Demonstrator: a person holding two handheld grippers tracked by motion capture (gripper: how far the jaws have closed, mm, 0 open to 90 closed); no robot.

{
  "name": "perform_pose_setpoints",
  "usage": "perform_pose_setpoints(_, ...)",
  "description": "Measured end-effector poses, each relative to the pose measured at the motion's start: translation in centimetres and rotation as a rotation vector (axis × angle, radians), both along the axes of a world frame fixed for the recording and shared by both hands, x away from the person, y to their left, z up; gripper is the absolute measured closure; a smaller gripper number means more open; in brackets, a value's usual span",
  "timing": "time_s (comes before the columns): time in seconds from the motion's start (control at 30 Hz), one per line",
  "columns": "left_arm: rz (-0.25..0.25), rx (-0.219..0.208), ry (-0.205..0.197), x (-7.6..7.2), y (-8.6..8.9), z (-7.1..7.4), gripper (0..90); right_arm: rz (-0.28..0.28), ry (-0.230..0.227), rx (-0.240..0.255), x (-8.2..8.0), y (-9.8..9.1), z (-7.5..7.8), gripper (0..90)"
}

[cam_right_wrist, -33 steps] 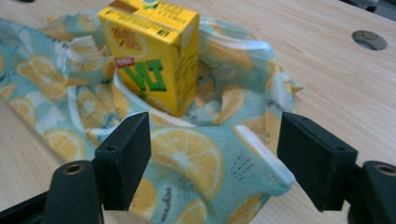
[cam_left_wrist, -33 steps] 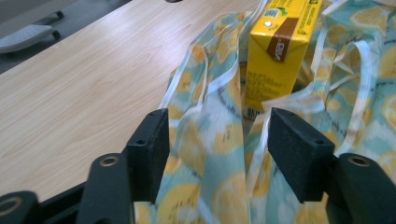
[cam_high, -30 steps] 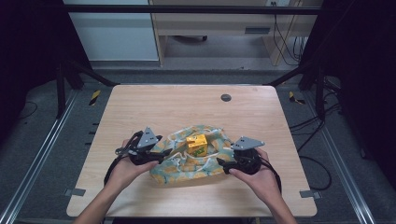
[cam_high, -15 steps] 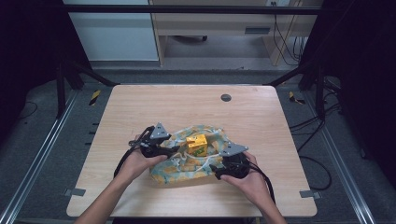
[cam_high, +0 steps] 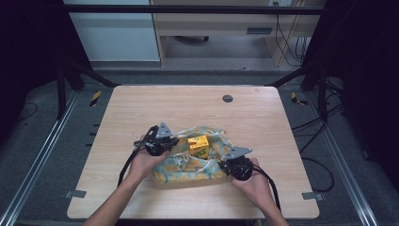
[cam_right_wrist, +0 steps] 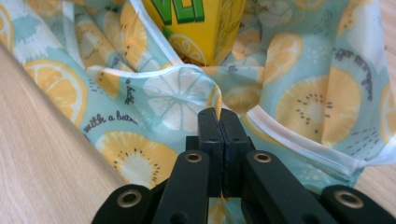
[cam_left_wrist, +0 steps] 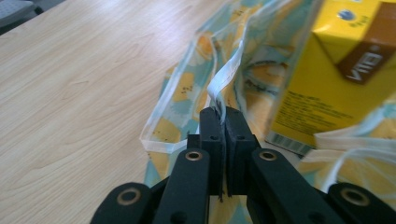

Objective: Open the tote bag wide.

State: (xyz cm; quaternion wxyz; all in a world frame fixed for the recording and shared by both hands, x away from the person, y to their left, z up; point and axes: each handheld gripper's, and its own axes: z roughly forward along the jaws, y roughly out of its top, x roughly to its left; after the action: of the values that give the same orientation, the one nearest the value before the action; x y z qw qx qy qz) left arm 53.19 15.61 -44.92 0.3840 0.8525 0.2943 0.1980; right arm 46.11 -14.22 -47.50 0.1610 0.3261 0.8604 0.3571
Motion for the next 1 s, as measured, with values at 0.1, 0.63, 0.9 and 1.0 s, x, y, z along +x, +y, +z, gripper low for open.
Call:
perform_pose_setpoints(0.1, 0.024, -0.007, -0.010, 0.3, 0.3, 0.0, 88.7, 0.006, 0.017, 0.001, -0.2, -0.4, -0.3, 90.0)
perform_pose_setpoints(0.63, 0.101, 0.014, 0.022, 2.1, 0.7, -1.8, 89.5, 0.041, 0.075, -0.019, -0.9, -1.7, -1.2, 90.0)
perform_pose_setpoints(0.9, 0.091, 0.028, 0.029, 2.0, 0.8, -2.2, 89.6, 0.039, 0.090, -0.002, -1.1, -2.2, -1.5, 90.0)
perform_pose_setpoints(1.0, 0.092, 0.023, 0.032, 2.1, 0.9, -2.2, 89.7, 0.040, 0.093, -0.001, -1.2, -2.3, -1.5, 90.0)
